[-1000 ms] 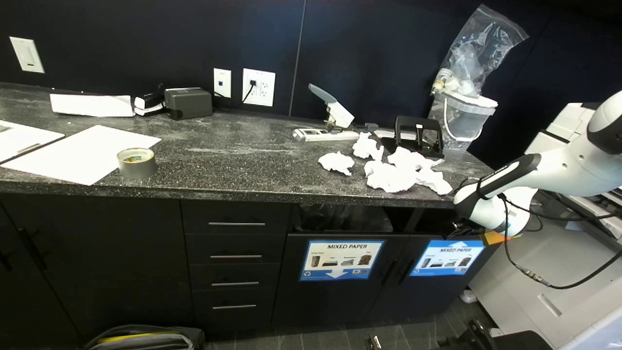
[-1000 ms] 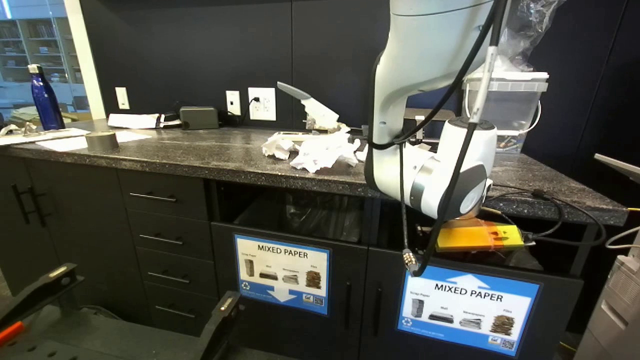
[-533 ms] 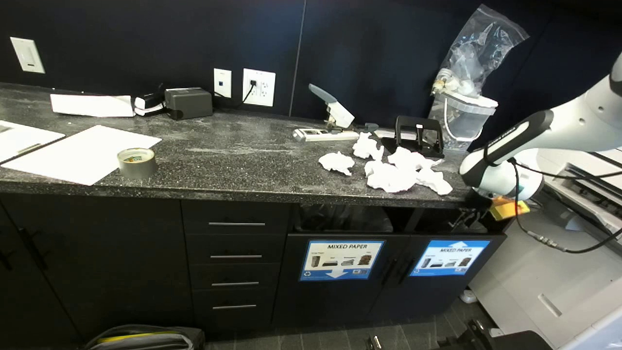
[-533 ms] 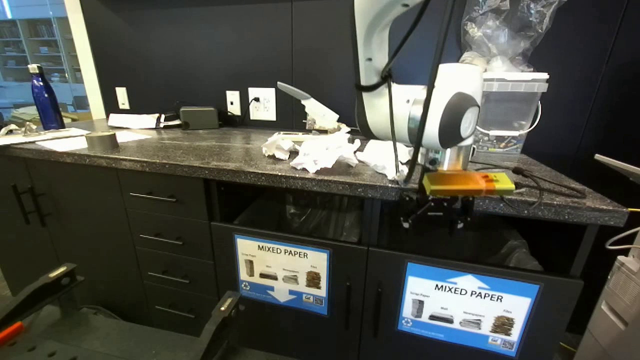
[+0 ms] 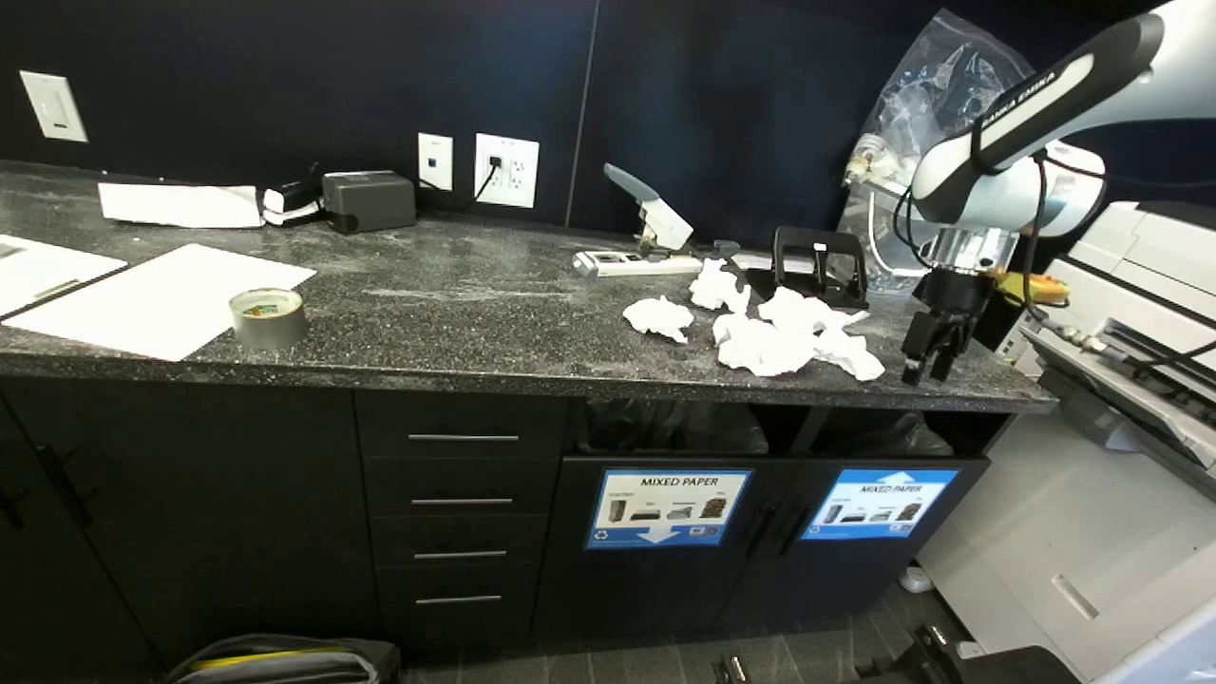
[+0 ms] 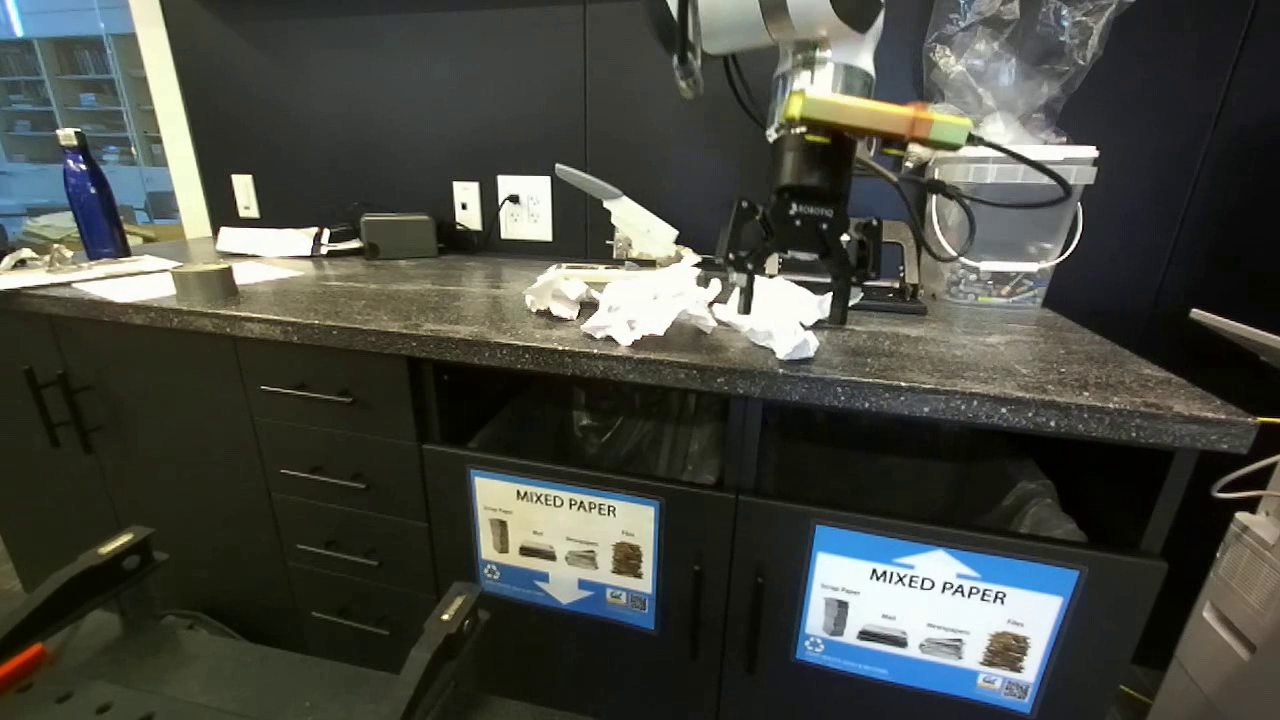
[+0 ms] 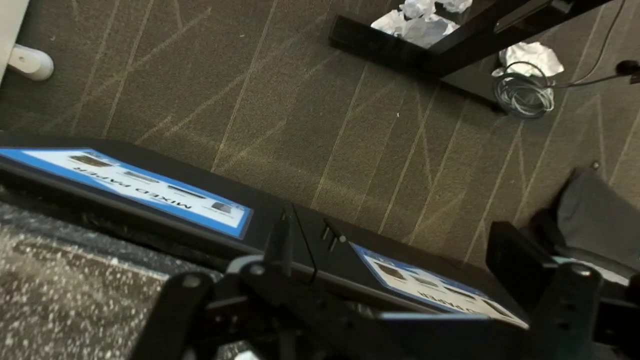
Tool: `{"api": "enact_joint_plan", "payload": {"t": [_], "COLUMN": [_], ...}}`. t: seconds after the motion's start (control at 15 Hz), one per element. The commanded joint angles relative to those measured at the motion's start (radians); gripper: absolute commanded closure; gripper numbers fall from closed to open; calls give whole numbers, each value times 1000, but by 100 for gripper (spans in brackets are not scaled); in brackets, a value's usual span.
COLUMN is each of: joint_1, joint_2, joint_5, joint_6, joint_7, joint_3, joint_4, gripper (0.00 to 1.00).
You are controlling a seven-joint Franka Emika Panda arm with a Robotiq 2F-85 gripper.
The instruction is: Put the tissue into the rubbish bin.
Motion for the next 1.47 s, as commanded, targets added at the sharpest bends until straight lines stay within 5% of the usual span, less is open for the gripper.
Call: {"api": "enact_joint_plan", "payload": {"t": [0.0, 0.27, 0.8, 1.4], "joint_1": [91, 125, 75, 57], "joint_2": [-97, -56, 147, 267], "joint_5": [-53, -81, 0, 73], "joint_6": [-3, 110, 364, 334], "joint_7": [-47, -97, -224, -316], "joint_3": [-54, -79, -65, -15], "joint_4": [-25, 2, 95, 261], "gripper": [0, 0, 0, 0]}}
